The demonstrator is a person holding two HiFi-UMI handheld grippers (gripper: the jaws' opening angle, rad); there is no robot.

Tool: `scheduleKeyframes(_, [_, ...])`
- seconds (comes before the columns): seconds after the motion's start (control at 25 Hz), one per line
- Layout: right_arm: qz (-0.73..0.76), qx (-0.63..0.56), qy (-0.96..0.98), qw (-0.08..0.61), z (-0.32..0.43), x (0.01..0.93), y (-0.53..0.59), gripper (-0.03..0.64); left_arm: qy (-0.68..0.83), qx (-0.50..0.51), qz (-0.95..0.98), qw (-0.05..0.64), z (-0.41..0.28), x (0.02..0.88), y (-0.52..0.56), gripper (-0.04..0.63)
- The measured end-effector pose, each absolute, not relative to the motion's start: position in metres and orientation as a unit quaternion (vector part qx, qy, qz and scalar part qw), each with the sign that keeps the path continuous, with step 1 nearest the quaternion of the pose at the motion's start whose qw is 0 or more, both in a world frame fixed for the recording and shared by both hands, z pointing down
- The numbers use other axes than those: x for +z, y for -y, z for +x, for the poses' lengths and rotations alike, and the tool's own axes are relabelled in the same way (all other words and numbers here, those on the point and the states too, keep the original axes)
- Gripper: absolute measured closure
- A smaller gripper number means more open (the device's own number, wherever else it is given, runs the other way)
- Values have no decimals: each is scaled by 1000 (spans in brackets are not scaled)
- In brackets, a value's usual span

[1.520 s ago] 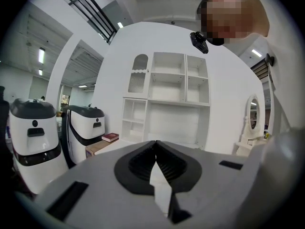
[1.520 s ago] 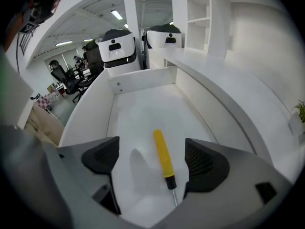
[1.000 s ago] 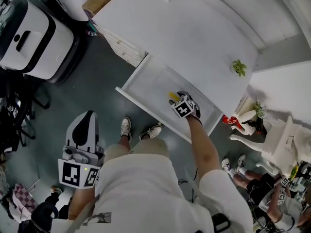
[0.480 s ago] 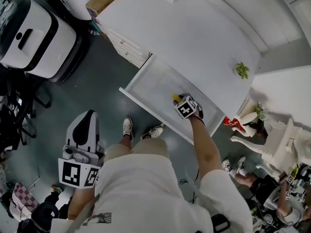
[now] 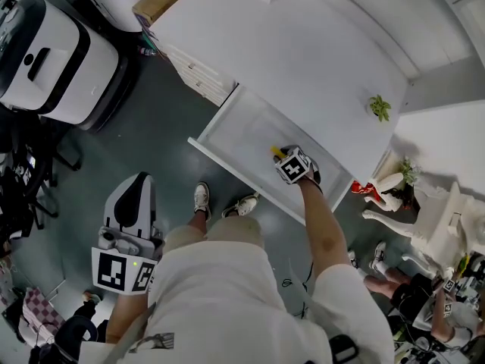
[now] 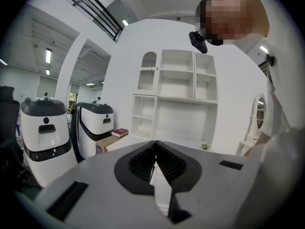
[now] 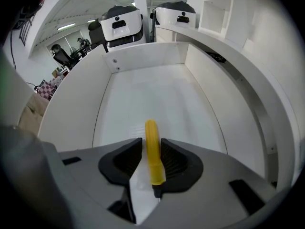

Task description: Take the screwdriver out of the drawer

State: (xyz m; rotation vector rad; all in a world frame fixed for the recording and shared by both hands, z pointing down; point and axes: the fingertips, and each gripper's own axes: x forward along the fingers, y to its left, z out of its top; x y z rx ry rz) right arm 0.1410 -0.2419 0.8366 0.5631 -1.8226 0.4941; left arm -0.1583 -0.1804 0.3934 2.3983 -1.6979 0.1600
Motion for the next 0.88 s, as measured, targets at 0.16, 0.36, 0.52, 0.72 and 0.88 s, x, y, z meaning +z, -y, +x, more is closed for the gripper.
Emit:
scheduleKeyframes(0.16, [265, 229, 759, 548, 138, 838, 244, 526, 569, 50, 815, 96, -163, 391, 181, 580])
scheduleKeyframes(0.36, [319, 279, 742, 519, 146, 830, 242, 529, 554, 40, 827, 90, -163, 386, 183, 580])
scheduleKeyframes(0.52, [359, 272, 741, 499, 155, 811, 246, 529, 536, 29, 839, 87, -160, 380, 188, 580])
scheduleKeyframes(0.72, [396, 276, 730, 484, 173, 789, 236, 529, 496, 12, 865, 81, -138, 371, 196, 580])
scheduleKeyframes(0.88, [435, 280, 723, 458, 183, 765, 225, 529, 460, 1, 884, 81, -119, 369, 203, 580])
